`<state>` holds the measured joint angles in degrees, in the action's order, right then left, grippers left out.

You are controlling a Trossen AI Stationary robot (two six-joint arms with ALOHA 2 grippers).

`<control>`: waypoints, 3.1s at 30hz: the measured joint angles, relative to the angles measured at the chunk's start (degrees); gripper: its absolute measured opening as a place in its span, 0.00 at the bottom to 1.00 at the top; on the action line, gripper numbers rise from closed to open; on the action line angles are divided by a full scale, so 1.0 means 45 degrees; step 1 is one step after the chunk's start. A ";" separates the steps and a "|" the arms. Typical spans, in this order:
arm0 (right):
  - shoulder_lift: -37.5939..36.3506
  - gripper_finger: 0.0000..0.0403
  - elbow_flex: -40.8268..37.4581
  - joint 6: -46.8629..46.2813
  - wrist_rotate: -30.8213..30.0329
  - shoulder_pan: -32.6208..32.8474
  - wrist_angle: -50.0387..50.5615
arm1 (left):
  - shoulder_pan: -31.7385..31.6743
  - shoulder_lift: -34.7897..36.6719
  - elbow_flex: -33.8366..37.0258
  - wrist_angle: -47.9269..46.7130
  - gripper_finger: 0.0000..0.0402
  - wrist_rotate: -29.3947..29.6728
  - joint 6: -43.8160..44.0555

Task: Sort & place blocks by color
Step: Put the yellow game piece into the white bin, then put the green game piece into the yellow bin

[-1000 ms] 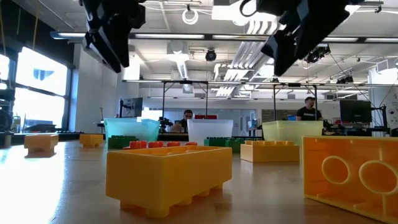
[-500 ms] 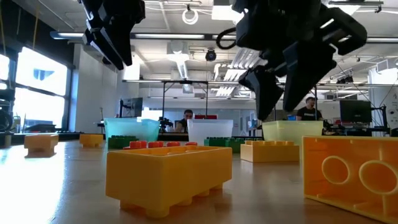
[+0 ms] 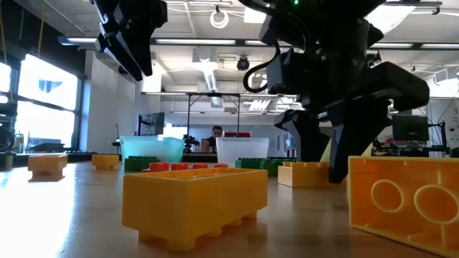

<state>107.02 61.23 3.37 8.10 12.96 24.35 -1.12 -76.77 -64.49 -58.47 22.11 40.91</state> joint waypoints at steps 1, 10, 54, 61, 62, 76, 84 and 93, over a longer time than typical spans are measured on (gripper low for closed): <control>0.0067 0.56 0.0015 -0.0154 -0.0065 0.0028 -0.0013 | 0.0004 0.0000 0.0000 0.0003 0.55 0.0000 0.0004; 0.0075 0.28 -0.0005 -0.1271 0.0018 0.0091 -0.0006 | -0.0132 -0.0005 -0.0035 -0.0039 0.55 -0.0044 0.0406; -0.2752 0.28 -0.0049 -0.5022 -0.4147 -0.8386 -0.6741 | -0.2421 -0.0010 -0.1214 -0.0292 0.55 0.0084 -0.1911; -0.1941 0.28 -0.0049 -0.4921 -0.2346 -0.9255 -0.6649 | -0.2410 -0.0010 -0.1214 -0.0274 0.55 -0.0227 -0.1587; -0.1787 0.28 -0.0049 -0.4868 -0.2187 -0.9280 -0.6584 | -0.2410 -0.0010 -0.1214 -0.0268 0.55 -0.0292 -0.1415; -0.0961 0.46 -0.0049 -0.4734 -0.1212 -0.9303 -0.6526 | -0.2037 -0.0697 -0.1224 -0.0273 0.55 -0.2477 -0.4542; -0.0961 0.58 -0.0049 -0.4730 -0.1150 -0.9303 -0.6526 | -0.1735 -0.1984 -0.1219 -0.0367 0.55 -0.2800 -0.9026; -0.1820 0.59 -0.0044 -0.4500 -0.0982 -0.9303 -0.6453 | -0.1769 -0.3001 -0.0549 -0.0234 0.55 -0.2807 -1.2393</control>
<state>98.83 61.04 -16.88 3.68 -28.91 -4.69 -9.08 -90.28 -66.96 -59.53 9.47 -14.86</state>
